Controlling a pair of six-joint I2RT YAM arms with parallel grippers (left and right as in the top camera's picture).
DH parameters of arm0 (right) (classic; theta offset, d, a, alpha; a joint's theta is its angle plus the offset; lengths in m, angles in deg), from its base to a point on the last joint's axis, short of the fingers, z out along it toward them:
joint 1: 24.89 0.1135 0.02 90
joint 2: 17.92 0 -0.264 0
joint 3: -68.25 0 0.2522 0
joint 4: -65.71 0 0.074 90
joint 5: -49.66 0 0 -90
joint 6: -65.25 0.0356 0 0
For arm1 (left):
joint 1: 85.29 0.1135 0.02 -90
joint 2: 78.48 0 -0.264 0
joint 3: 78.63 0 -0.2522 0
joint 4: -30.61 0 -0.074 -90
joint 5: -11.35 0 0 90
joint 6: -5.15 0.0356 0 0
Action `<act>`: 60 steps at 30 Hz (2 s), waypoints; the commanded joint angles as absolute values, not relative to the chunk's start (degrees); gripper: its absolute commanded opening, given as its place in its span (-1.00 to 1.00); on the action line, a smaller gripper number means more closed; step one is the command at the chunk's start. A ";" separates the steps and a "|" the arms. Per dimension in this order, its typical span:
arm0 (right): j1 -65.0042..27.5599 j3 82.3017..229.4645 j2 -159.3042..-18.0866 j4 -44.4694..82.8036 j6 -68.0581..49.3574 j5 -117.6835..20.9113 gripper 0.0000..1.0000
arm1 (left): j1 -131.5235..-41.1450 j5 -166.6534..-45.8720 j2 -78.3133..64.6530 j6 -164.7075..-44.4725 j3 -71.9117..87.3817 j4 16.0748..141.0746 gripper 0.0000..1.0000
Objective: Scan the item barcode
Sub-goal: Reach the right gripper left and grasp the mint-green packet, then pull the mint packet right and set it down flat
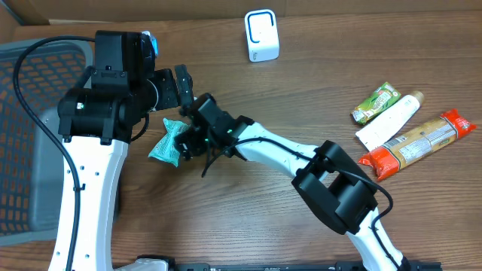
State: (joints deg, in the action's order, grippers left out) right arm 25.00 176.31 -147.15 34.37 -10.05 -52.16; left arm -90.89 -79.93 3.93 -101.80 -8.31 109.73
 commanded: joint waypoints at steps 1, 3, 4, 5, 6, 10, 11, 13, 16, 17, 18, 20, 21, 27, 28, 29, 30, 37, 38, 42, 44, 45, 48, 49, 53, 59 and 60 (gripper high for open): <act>26.55 179.41 -149.84 35.44 -11.30 -48.86 0.89 | -90.98 -80.12 4.02 -101.15 -8.85 109.75 0.99; 27.14 179.87 -151.33 36.20 -11.27 -48.68 0.88 | -90.98 -80.12 4.02 -101.15 -8.85 109.75 0.99; 27.36 179.98 -151.89 36.71 -11.25 -48.68 0.87 | -90.98 -80.12 4.02 -101.15 -8.85 109.75 0.99; 27.65 180.02 -152.51 37.30 -11.03 -48.68 0.86 | -90.98 -80.12 4.02 -101.15 -8.85 109.75 0.99; 27.93 180.02 -152.79 37.69 -11.03 -48.68 0.84 | -90.98 -80.12 4.02 -101.15 -8.85 109.75 0.99; 28.72 180.02 -153.88 37.97 -9.50 -46.50 0.71 | -90.98 -80.12 4.02 -101.15 -8.85 109.75 0.99; 28.78 180.02 -154.10 37.97 -9.22 -46.21 0.66 | -90.98 -80.12 4.02 -101.15 -8.85 109.75 0.99; 28.78 180.00 -154.43 37.73 -6.62 -45.27 0.49 | -90.98 -80.12 4.02 -101.15 -8.85 109.75 0.99; 28.74 179.94 -154.69 37.65 -2.62 -44.86 -0.05 | -90.98 -80.12 4.02 -101.15 -8.85 109.75 0.99; 28.72 179.91 -154.69 37.67 -1.94 -44.83 -0.17 | -90.98 -80.12 4.02 -101.15 -8.85 109.75 0.99; 28.67 179.91 -154.69 37.69 -1.92 -44.92 -0.26 | -90.98 -80.12 4.02 -101.15 -8.85 109.75 0.99; 28.67 179.91 -154.69 36.95 -1.77 -45.58 -0.45 | -90.98 -80.12 4.02 -101.15 -8.85 109.75 0.99; 28.67 179.91 -154.67 36.03 -1.77 -46.08 -0.51 | -90.98 -80.12 4.02 -101.15 -8.85 109.75 0.99; 27.21 179.98 -152.77 24.12 -2.20 -48.40 -0.93 | -90.98 -80.12 4.02 -101.15 -8.85 109.75 0.99; 26.60 179.98 -151.96 21.47 -2.51 -48.55 -0.93 | -90.98 -80.12 4.02 -101.15 -8.85 109.75 0.99; 25.96 179.98 -151.06 19.07 -3.12 -48.57 -0.93 | -90.98 -80.12 4.02 -101.15 -8.85 109.75 0.99; 25.20 179.98 -149.93 16.34 -4.74 -48.57 -0.93 | -90.98 -80.12 4.02 -101.15 -8.85 109.75 0.99; 17.33 179.98 -141.29 1.63 -18.57 -47.87 -0.93 | -90.98 -80.12 4.02 -101.15 -8.85 109.75 0.99; 15.93 179.98 -140.49 0.29 -20.43 -47.89 -0.82 | -90.98 -80.12 4.02 -101.15 -8.85 109.75 0.99; 9.24 179.98 -139.11 -4.03 -25.09 -47.85 0.22 | -90.98 -80.12 4.02 -101.15 -8.85 109.75 0.99; 5.53 179.98 -139.11 -5.39 -24.96 -48.18 0.25 | -90.98 -80.12 4.02 -101.15 -8.85 109.75 0.99; 4.06 179.98 -139.11 -5.74 -24.41 -48.75 0.29 | -90.98 -80.12 4.02 -101.15 -8.85 109.75 0.99; -1.86 180.07 -139.04 -6.13 -20.37 -64.90 0.24 | -90.98 -80.12 4.02 -101.15 -8.85 109.75 0.99; -2.62 180.07 -139.04 -6.18 -19.78 -69.84 0.18 | -90.98 -80.12 4.02 -101.15 -8.85 109.75 0.99; -0.68 180.07 -139.04 -6.31 -19.82 -77.90 0.15 | -90.98 -80.12 4.02 -101.15 -8.85 109.75 0.99; 7.30 179.85 -139.20 -3.05 -17.09 -75.72 0.25 | -90.98 -80.12 4.02 -101.15 -8.85 109.75 0.99; 8.52 179.85 -139.31 -2.46 -15.91 -74.58 0.25 | -90.98 -80.12 4.02 -101.15 -8.85 109.75 0.99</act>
State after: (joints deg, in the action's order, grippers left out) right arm 3.98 180.24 -141.14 -3.82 -19.08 -73.77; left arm -90.89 -79.93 3.93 -101.80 -8.31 109.73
